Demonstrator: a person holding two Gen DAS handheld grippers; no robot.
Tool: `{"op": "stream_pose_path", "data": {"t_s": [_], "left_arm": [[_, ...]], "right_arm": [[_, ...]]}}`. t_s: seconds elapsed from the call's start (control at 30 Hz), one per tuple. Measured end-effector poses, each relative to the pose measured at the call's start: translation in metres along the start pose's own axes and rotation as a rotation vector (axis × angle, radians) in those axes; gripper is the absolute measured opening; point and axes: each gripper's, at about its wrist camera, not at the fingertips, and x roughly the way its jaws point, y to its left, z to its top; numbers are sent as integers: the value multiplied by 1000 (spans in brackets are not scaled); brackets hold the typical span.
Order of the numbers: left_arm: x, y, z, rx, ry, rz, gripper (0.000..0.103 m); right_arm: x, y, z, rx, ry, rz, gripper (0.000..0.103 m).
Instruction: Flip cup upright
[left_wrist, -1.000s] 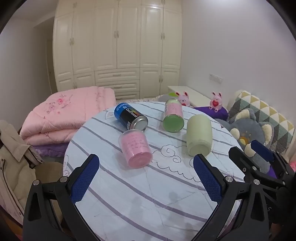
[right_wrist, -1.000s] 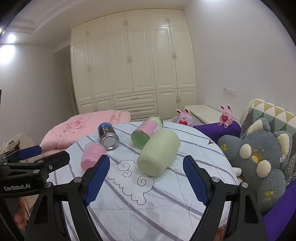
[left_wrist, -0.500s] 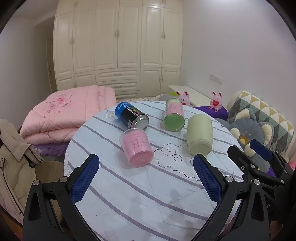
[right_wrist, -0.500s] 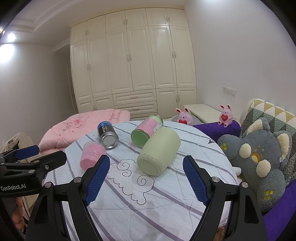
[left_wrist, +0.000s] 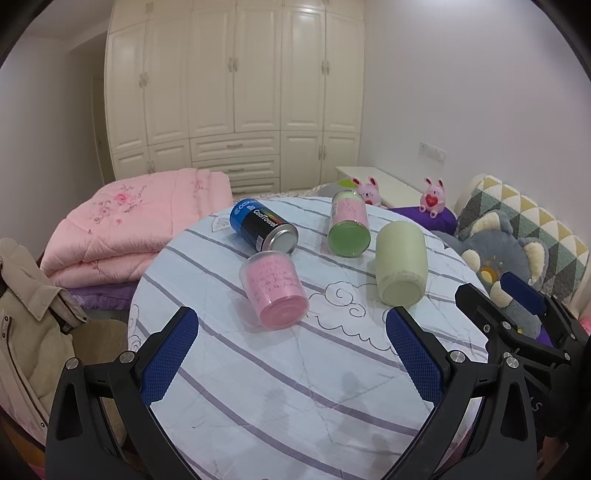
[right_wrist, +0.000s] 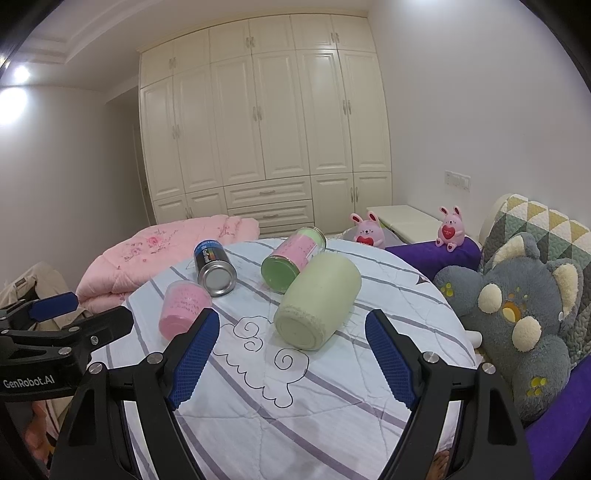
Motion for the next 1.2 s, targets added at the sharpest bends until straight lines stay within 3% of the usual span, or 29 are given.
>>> {"op": "stream_pose_path", "data": {"t_s": [1.2], "left_arm": [[6, -6, -3, 17, 23, 5, 103]], "right_arm": [[1, -1, 1, 1, 8, 2, 83]]}}
